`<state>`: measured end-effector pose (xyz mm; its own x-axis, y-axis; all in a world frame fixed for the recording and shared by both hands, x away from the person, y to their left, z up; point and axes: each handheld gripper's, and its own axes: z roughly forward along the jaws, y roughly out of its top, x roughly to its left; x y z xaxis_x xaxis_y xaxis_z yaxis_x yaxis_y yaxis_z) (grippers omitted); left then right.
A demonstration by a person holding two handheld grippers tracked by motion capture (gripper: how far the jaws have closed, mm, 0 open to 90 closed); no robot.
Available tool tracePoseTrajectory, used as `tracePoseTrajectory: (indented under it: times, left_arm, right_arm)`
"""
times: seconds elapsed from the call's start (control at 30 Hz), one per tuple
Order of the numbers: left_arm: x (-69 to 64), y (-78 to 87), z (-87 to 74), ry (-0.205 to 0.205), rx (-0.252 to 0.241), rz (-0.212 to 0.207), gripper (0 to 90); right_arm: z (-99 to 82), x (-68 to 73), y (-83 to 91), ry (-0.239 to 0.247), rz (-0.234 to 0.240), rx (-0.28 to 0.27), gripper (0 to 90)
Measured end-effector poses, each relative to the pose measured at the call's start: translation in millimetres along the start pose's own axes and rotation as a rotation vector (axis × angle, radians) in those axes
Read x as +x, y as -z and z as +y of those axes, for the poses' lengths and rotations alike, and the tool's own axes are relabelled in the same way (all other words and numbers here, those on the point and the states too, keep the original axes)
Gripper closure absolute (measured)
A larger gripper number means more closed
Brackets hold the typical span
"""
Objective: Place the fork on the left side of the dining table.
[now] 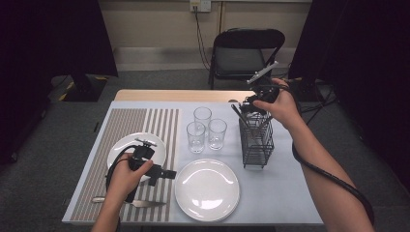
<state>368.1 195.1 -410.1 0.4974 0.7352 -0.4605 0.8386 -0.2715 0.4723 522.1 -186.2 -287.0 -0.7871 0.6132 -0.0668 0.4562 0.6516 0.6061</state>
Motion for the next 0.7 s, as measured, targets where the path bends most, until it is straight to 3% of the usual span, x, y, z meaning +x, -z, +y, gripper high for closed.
tracePoseTrajectory:
  times: [0.4,0.7]
  left_arm:
    - [0.6,-1.6,0.1,-0.001,0.006,0.005,18.7]
    - [1.2,0.5,-0.2,0.0,0.005,0.005,18.8]
  right_arm:
    - [1.2,-0.2,-13.5,0.011,-0.031,0.02,55.0]
    - [1.4,-1.7,-22.6,0.009,-0.022,0.034,59.6]
